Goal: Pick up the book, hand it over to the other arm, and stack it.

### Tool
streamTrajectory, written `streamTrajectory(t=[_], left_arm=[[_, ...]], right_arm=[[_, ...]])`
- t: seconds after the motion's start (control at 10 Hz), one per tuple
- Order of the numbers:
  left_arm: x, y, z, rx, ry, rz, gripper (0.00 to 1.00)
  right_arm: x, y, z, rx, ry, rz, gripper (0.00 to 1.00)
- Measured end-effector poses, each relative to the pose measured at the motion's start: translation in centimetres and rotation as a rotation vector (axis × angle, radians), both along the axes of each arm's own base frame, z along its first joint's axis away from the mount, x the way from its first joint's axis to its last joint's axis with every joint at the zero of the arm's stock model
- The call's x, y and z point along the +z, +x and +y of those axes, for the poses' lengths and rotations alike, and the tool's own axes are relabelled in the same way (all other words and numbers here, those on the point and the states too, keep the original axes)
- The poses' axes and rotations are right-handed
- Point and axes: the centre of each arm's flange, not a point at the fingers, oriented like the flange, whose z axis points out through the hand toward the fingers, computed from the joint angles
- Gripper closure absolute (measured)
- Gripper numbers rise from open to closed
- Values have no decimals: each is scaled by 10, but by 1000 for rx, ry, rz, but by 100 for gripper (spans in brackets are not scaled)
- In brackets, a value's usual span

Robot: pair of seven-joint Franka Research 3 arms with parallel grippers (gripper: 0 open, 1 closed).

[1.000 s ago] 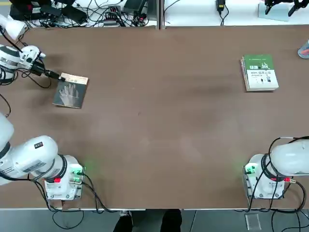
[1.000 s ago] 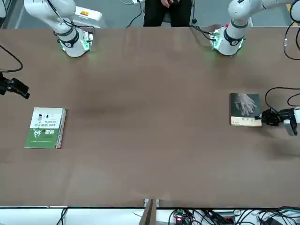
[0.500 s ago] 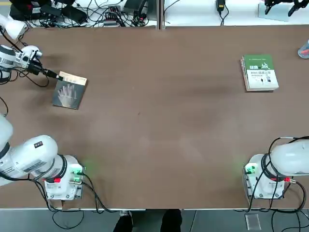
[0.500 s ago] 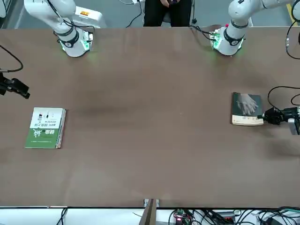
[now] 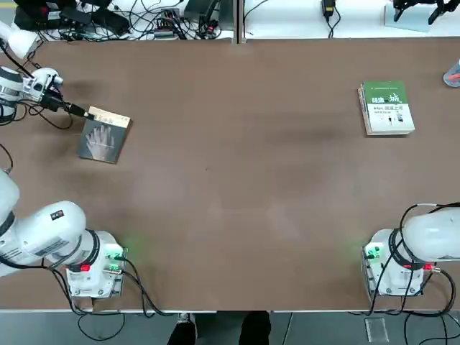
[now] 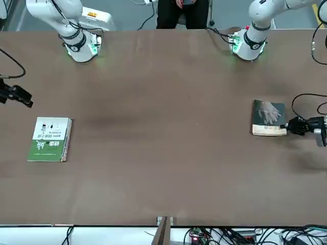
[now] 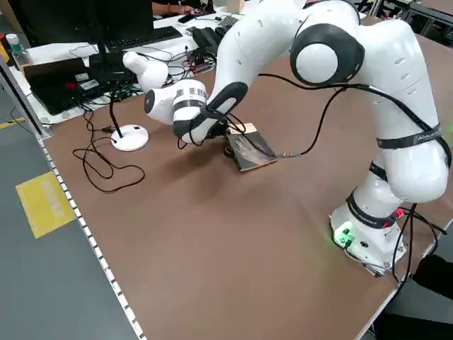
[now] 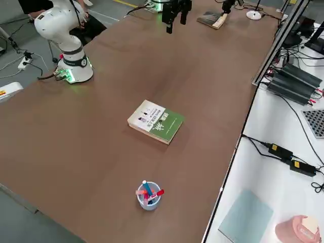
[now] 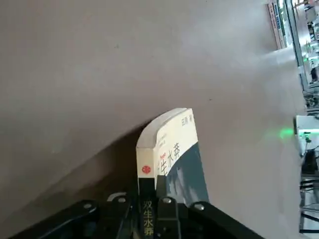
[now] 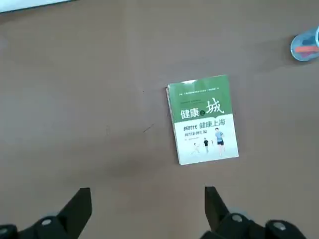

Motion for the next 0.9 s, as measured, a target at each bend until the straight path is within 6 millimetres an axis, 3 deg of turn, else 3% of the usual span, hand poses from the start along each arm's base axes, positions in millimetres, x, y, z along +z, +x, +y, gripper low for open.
streamTrajectory(t=[0.4, 0.9], left_arm=[[9, 1, -5, 25, -37, 92, 99], [55, 32, -23, 40, -60, 166, 99]], right_arm=[[0, 0, 1, 2, 0, 0, 0], [0, 0, 2, 4, 0, 0, 0]])
